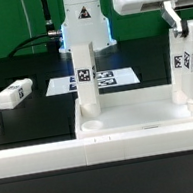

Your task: Assemble desk

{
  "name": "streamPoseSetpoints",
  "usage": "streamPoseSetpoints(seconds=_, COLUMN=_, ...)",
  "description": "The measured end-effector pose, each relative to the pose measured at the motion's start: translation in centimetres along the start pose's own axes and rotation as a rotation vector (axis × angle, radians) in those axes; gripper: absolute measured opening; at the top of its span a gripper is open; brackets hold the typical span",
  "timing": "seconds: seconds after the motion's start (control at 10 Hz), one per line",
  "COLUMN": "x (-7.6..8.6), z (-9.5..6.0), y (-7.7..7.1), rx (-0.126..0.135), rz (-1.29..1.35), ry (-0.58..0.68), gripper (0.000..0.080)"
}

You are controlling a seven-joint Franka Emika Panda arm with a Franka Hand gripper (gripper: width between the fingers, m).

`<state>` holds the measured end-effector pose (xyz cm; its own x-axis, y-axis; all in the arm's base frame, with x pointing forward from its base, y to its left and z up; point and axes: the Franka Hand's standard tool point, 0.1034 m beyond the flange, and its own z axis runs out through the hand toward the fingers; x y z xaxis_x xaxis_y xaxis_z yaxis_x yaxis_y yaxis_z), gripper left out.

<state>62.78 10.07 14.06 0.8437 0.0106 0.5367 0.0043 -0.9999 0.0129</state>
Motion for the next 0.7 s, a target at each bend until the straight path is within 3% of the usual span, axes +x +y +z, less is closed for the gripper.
streamPoseSetpoints(seconds=0.7, x=-0.10, z=0.07, y=-0.81, rx=0.003, rz=-0.012, ry=0.039, gripper=0.0290)
